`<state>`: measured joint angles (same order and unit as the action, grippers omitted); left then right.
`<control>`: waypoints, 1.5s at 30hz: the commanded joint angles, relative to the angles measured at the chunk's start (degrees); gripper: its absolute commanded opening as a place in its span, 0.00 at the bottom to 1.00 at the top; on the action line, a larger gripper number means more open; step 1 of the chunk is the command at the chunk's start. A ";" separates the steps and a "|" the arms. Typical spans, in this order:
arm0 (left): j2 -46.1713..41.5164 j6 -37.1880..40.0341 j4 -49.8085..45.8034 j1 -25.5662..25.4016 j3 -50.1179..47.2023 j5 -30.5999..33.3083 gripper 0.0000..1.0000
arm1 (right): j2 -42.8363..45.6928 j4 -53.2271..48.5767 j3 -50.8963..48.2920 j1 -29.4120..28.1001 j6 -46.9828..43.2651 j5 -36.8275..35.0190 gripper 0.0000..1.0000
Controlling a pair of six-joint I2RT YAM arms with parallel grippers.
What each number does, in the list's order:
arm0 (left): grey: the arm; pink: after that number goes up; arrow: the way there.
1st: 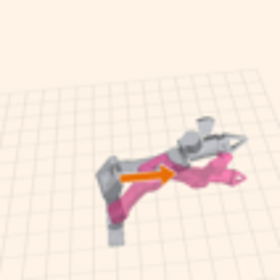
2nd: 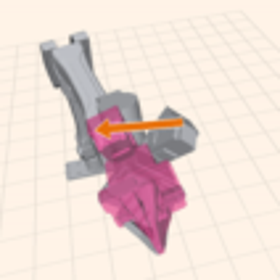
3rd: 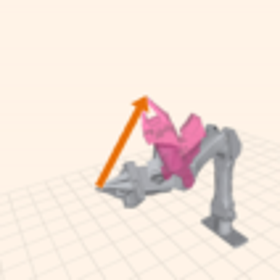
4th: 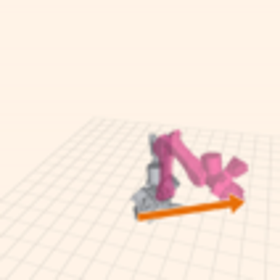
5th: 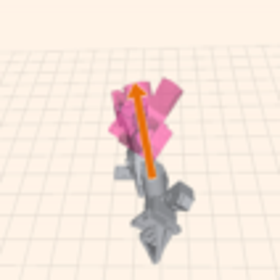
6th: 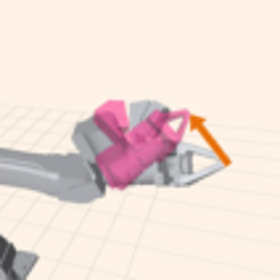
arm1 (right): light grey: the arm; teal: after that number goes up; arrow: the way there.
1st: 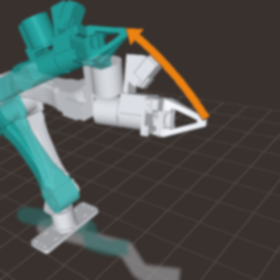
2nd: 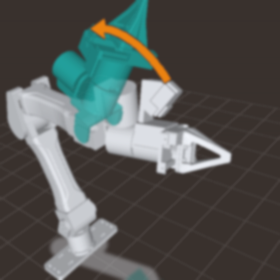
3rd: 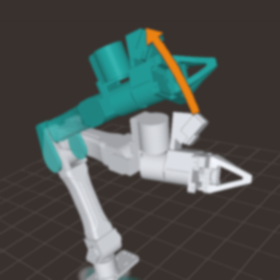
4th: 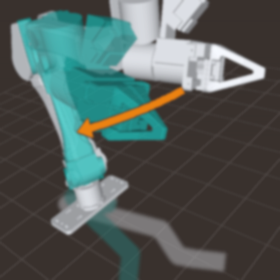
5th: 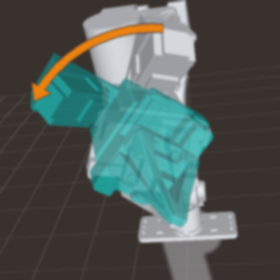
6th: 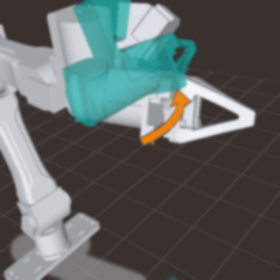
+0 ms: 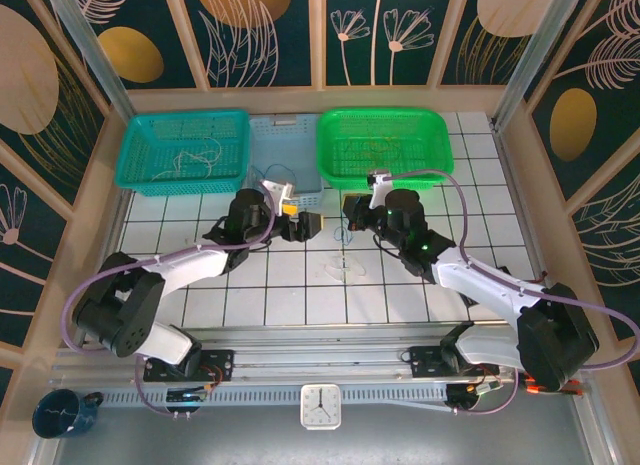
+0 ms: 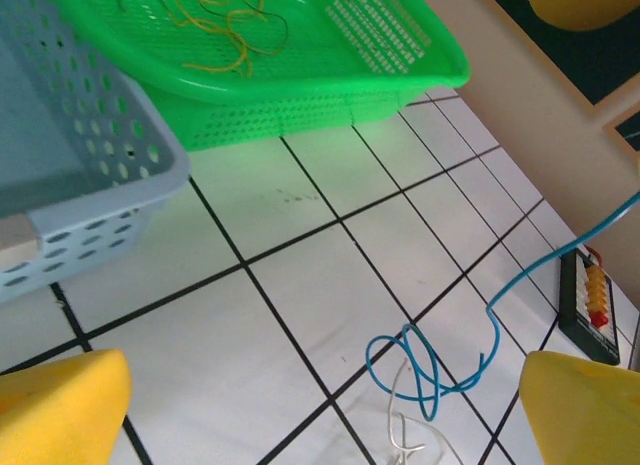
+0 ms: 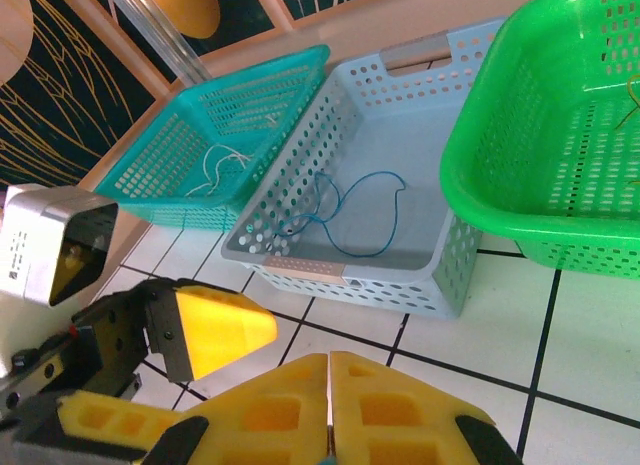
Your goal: Untangle the cables
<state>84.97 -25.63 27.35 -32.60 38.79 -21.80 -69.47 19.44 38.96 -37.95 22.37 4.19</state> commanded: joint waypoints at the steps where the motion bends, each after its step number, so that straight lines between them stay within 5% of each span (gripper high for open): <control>1: 1.61 -0.04 3.59 -1.20 1.26 0.95 0.99 | 1.75 0.59 1.65 0.34 -0.50 0.47 0.00; 30: 12.05 -2.41 3.98 -5.97 7.00 4.46 0.99 | 3.92 2.06 0.59 0.13 1.28 1.97 0.00; 45: 18.43 -4.43 -0.64 -6.13 5.91 13.77 0.98 | 8.34 0.67 3.87 0.16 1.05 2.37 0.00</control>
<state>102.48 -28.86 27.73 -38.39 44.69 -10.13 -63.13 19.20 39.92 -37.95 23.00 6.02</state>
